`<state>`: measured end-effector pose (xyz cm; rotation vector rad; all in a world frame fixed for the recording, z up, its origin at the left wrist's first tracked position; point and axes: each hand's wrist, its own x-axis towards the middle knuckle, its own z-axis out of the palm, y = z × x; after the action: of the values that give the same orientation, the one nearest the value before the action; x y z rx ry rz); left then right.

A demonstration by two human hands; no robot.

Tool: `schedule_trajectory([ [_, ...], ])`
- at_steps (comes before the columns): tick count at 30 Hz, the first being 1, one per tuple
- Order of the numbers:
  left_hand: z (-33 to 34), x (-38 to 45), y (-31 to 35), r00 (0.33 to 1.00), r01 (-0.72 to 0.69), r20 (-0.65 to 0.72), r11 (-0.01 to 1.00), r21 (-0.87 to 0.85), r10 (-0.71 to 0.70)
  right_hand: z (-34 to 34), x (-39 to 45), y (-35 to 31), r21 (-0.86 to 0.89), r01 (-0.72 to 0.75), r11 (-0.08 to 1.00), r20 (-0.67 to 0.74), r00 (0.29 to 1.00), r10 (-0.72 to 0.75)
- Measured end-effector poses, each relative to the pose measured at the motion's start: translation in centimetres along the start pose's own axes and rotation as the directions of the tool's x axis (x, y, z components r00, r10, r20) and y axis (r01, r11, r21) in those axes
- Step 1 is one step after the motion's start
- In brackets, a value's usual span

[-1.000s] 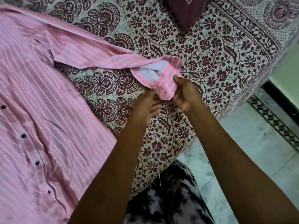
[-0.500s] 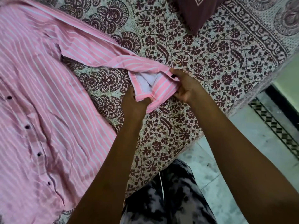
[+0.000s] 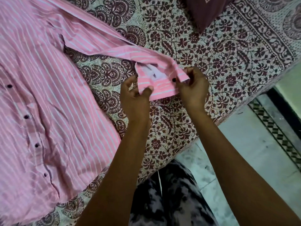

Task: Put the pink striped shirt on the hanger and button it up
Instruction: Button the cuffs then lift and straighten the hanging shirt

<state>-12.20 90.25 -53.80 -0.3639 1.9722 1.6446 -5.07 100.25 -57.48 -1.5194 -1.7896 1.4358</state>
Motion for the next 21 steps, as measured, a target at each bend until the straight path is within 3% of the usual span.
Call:
schedule_trajectory([
  [2,0.3,0.2,0.2,0.999,-0.031,0.008,0.999,-0.013,0.031,0.5,-0.6,-0.3,0.07,-0.021,0.997,0.029,0.999,0.019],
  [6,0.8,0.2,-0.2,0.974,-0.179,0.154,0.98,0.092,0.164,0.7,-1.3,-0.3,0.389,-0.326,0.862,0.207,0.942,0.263],
  [10,0.3,0.4,-1.3,0.922,-0.376,0.229,0.866,0.329,0.313,0.8,-2.2,0.2,0.421,-0.47,0.776,0.333,0.876,0.35],
  [14,-0.1,0.6,-1.7,0.866,-0.499,0.251,0.744,0.444,0.431,0.6,-2.9,0.1,0.427,-0.447,0.786,0.358,0.882,0.307],
  [21,-0.6,0.5,-0.6,0.86,-0.509,0.333,0.67,0.54,0.385,0.5,-3.3,-0.5,0.384,-0.227,0.895,0.238,0.961,0.142],
])
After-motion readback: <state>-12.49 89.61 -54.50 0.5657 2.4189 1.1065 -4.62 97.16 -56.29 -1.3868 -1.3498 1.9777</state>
